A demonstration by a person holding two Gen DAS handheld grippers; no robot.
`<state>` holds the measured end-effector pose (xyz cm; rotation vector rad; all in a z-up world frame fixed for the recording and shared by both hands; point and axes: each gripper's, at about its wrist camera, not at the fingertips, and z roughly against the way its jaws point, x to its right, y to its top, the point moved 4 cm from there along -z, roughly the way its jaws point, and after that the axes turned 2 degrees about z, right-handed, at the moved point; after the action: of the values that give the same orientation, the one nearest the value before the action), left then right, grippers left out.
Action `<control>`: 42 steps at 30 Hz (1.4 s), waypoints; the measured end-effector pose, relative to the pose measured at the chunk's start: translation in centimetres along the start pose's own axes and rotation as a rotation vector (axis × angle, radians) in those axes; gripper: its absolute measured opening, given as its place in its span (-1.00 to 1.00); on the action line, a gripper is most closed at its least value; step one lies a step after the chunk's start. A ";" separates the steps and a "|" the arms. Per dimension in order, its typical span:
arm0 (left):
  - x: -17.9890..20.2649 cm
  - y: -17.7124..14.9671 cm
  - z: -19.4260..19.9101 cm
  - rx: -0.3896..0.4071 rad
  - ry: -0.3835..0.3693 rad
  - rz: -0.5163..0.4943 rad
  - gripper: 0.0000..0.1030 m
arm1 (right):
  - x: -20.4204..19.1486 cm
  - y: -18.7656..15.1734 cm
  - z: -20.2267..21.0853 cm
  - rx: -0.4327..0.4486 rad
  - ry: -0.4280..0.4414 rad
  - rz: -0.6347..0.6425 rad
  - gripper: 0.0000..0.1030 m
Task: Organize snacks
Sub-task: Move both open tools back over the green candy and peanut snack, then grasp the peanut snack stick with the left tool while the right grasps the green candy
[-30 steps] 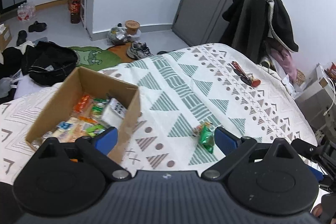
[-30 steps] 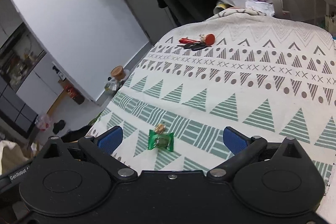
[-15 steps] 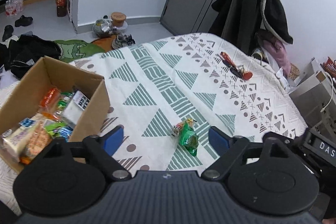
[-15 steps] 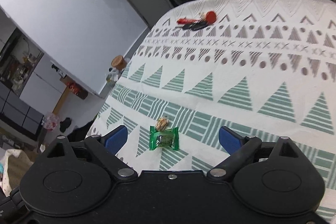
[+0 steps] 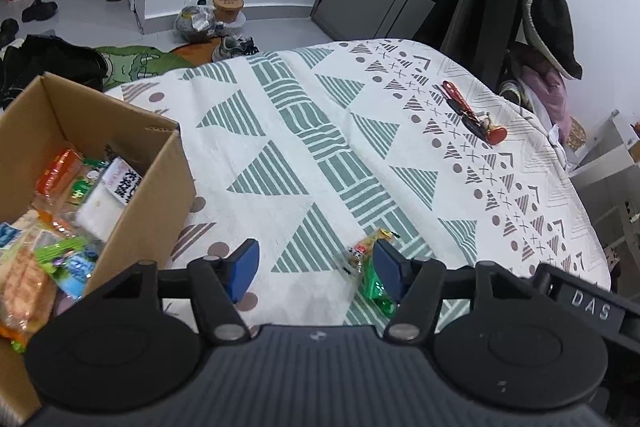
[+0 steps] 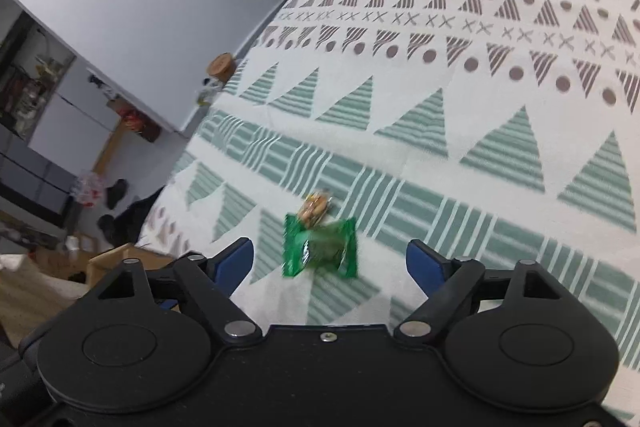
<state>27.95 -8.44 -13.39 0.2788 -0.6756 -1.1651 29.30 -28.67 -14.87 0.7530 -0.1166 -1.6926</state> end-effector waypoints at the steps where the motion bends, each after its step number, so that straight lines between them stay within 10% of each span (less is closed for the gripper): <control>1: -0.2 0.0 -0.5 -0.006 0.000 0.007 0.13 | -0.2 0.3 -0.3 0.004 -0.003 0.006 0.60; 16: -1.3 0.7 -5.4 -0.035 -0.022 0.018 -0.05 | -0.6 0.7 -6.0 -0.087 -0.031 0.009 0.53; 20: -1.5 0.8 -6.2 -0.044 -0.038 0.044 -0.05 | -0.2 0.1 -7.2 -0.140 -0.033 0.001 -0.15; 24: -0.6 0.4 -6.8 -0.055 -0.063 0.033 -0.05 | -0.2 0.0 -6.9 -0.116 -0.015 0.011 -0.35; 42: 3.0 -1.6 -9.2 -0.088 -0.096 -0.088 -0.05 | 4.7 1.6 -3.5 -0.007 -0.168 -0.137 -0.38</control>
<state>33.18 -13.06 -20.32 0.1805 -0.6994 -1.2950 32.20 -32.26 -18.82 0.6240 -0.1796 -1.8855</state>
